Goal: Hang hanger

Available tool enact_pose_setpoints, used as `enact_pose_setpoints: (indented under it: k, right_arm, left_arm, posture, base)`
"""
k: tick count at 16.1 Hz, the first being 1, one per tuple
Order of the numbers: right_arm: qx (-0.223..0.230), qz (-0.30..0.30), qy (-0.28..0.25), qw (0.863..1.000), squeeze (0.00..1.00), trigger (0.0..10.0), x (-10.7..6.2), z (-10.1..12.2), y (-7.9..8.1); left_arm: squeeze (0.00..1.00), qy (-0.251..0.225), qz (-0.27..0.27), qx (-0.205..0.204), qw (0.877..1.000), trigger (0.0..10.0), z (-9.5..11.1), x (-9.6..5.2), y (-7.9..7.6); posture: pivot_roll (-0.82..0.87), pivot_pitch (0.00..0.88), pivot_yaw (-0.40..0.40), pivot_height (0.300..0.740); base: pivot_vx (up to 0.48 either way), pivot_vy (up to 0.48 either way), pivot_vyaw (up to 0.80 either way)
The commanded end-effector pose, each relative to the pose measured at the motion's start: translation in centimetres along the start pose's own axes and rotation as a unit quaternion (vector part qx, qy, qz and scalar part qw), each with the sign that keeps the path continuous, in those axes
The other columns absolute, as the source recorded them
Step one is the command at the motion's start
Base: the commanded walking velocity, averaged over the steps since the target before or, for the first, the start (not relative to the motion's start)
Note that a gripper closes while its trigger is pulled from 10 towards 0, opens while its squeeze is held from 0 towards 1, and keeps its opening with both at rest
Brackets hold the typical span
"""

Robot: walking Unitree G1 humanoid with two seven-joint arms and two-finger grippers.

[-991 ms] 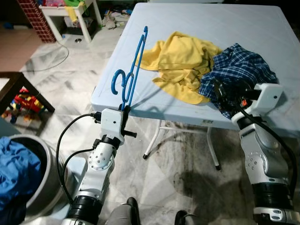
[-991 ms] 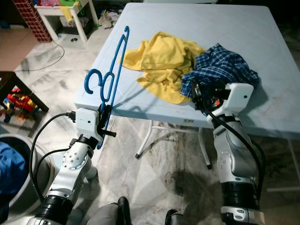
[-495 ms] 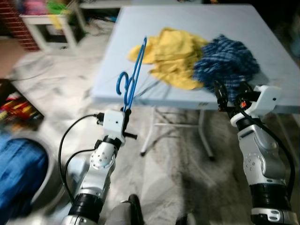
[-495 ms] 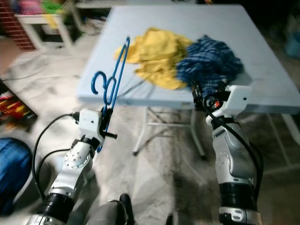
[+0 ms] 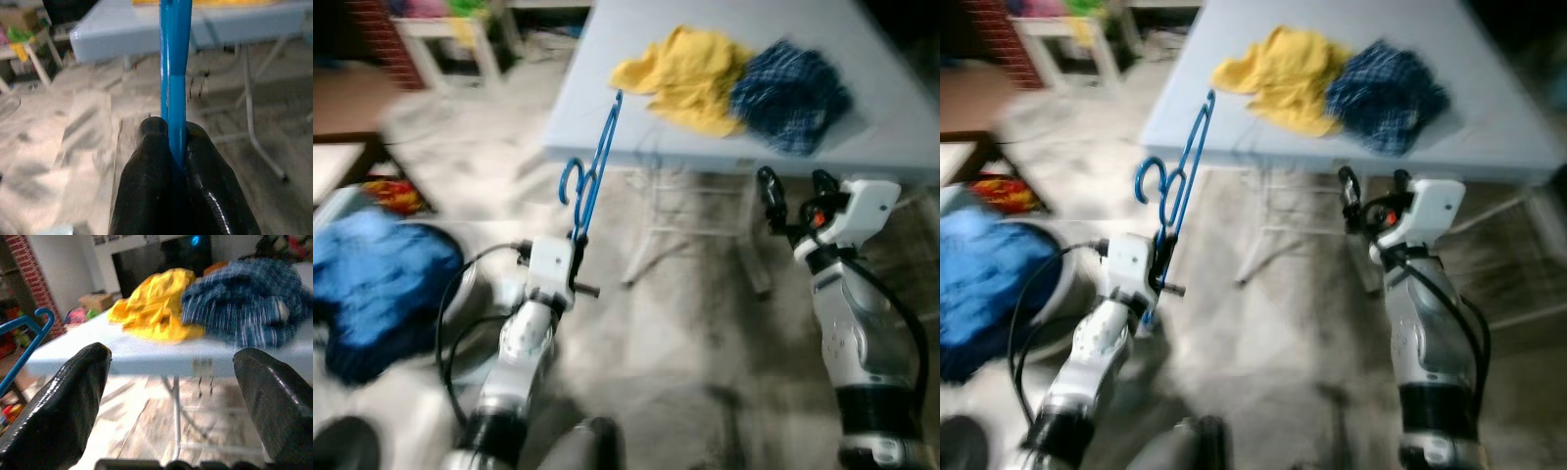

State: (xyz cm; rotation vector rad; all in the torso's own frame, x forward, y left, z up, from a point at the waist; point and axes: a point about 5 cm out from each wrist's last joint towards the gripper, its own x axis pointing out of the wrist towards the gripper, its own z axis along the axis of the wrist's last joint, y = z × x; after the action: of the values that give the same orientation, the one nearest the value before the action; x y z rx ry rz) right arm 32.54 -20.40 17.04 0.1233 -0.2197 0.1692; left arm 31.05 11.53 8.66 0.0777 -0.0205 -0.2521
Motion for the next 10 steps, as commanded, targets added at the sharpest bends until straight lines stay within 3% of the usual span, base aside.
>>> enact_pose_setpoints:
  k: [1,3,6,8,10]
  right_arm:
    - [-0.021,0.016,0.020,0.999,0.00,10.0,-0.3,-0.8,0.2]
    - [-0.017,0.019,0.055,0.998,0.00,10.0,-0.9,-2.8,0.4]
    - [0.016,0.023,0.153,0.988,0.00,10.0,-3.1,-8.4,1.7]
    - [0.036,0.025,0.208,0.977,0.00,10.0,-4.5,-11.6,3.2]
    - [0.048,-0.005,0.219,0.974,0.00,10.0,-4.6,-12.8,3.6]
  left_arm:
    - [0.00,0.012,-0.018,0.003,1.000,10.0,-0.6,0.1,0.0]
    - [0.00,0.040,-0.031,0.006,0.999,10.0,-2.0,-0.1,-0.1]
    - [0.00,0.123,-0.047,0.019,0.991,10.0,-5.6,-1.4,0.1]
    - [0.00,0.210,-0.024,-0.011,0.977,10.0,-8.7,-3.0,0.7]
    - [0.00,0.255,-0.008,-0.006,0.967,10.0,-10.3,-4.3,1.2]
  posture:
    - [-0.03,0.157,0.060,0.740]
    - [-0.04,0.145,0.064,0.740]
    - [-0.04,0.116,0.068,0.740]
    - [-0.03,0.078,0.060,0.740]
    - [-0.01,0.033,0.046,0.740]
  base:
    - [0.000,0.000,0.00]
    - [0.000,0.000,0.00]
    - [0.000,0.000,0.00]
    - [0.000,0.000,0.00]
    - [0.000,0.000,0.00]
